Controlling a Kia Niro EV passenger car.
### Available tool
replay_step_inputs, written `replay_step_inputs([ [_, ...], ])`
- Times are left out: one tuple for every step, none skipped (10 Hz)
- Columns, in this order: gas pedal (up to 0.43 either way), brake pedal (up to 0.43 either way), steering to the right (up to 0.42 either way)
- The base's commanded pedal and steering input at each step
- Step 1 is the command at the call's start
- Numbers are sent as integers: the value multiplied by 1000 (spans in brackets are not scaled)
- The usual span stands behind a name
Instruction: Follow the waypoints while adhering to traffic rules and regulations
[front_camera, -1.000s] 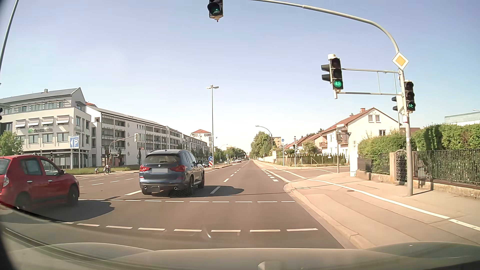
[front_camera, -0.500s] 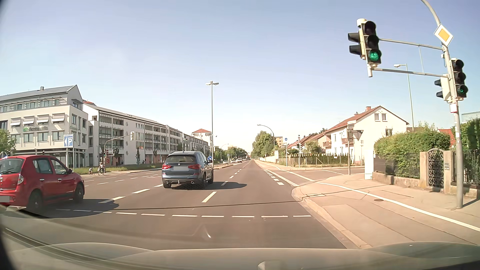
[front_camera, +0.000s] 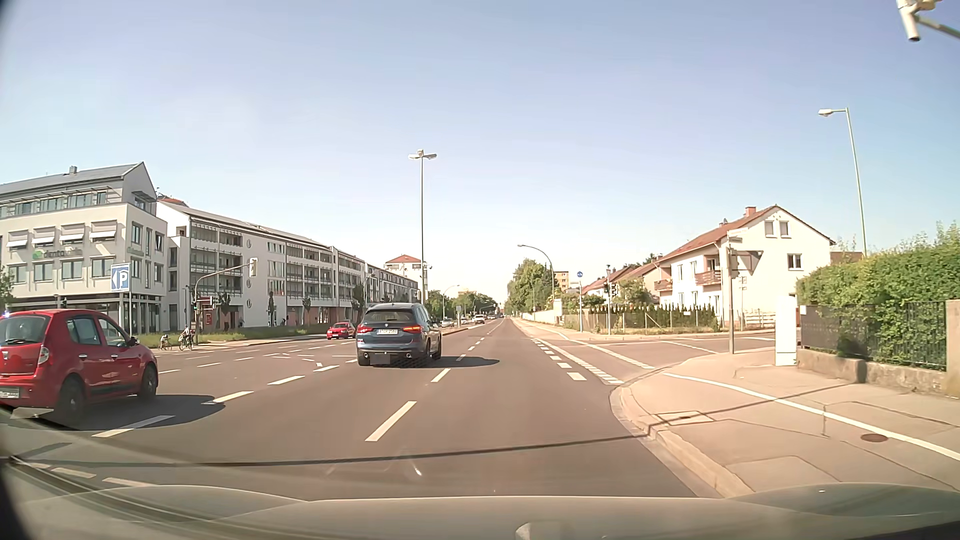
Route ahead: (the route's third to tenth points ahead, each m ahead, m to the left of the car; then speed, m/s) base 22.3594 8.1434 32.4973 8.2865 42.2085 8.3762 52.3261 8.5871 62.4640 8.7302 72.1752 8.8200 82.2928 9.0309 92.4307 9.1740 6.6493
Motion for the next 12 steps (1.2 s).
replay_step_inputs([
  [469,0,-8],
  [469,0,-7],
  [461,0,-6],
  [461,0,-6],
  [461,0,-6],
  [461,0,-6],
  [461,0,-6],
  [449,0,-5],
  [370,0,-5],
  [350,0,-6],
  [319,0,-6],
  [319,0,-5],
])
